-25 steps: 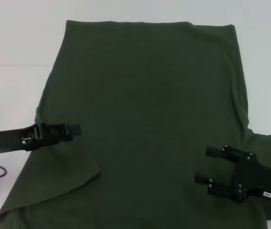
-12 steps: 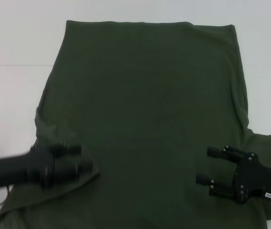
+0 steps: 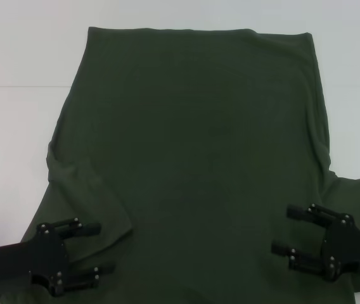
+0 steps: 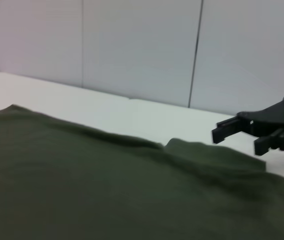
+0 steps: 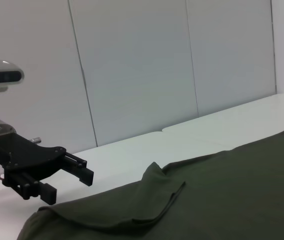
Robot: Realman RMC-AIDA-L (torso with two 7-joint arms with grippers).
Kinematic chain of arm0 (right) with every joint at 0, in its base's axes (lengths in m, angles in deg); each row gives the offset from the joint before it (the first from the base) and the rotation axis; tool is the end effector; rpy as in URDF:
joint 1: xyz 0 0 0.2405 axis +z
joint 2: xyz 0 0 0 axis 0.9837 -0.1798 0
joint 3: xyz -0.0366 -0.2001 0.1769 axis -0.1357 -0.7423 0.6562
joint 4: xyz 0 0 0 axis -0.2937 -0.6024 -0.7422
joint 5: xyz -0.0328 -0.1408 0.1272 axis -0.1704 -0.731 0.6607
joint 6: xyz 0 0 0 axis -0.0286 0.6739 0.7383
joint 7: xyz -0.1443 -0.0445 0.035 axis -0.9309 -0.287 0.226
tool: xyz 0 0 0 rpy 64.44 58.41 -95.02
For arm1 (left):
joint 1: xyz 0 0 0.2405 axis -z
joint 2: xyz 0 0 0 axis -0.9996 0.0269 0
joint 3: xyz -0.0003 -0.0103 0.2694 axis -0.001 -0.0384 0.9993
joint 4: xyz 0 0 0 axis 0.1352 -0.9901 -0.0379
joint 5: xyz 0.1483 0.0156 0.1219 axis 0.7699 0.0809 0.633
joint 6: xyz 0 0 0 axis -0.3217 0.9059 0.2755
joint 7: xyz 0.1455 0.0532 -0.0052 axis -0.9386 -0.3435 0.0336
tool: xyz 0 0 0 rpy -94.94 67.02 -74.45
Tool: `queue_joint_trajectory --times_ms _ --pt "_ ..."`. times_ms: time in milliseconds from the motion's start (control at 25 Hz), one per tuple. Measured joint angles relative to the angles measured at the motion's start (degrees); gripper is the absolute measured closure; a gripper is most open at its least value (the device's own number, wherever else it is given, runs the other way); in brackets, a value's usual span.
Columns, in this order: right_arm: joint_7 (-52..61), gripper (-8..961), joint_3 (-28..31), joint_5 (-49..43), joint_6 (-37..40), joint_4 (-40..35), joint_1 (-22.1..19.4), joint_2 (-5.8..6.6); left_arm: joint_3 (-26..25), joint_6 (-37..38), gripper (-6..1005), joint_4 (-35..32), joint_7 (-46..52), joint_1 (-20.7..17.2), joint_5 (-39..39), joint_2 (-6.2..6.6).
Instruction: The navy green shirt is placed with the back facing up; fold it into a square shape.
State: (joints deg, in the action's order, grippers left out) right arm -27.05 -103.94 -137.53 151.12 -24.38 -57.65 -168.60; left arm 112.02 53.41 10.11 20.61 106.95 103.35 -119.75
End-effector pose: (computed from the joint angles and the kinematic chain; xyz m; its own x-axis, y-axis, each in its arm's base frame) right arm 0.3073 0.2589 -0.0388 0.7579 -0.2196 -0.6143 -0.4527 -0.8551 -0.2529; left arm -0.3098 0.2517 -0.0187 0.8570 0.2091 0.4711 0.3577 -0.8993 -0.2516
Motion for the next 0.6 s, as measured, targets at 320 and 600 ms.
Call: queue_joint_trajectory --times_ms 320,600 --pt "19.3 135 0.0 -0.2 3.6 -10.9 -2.0 0.13 -0.3 -2.1 266 0.0 2.8 -0.2 0.3 0.82" --pt "59.7 136 -0.5 -5.1 9.8 -32.3 -3.2 2.35 -0.6 -1.2 266 -0.2 3.7 -0.5 0.2 1.04"
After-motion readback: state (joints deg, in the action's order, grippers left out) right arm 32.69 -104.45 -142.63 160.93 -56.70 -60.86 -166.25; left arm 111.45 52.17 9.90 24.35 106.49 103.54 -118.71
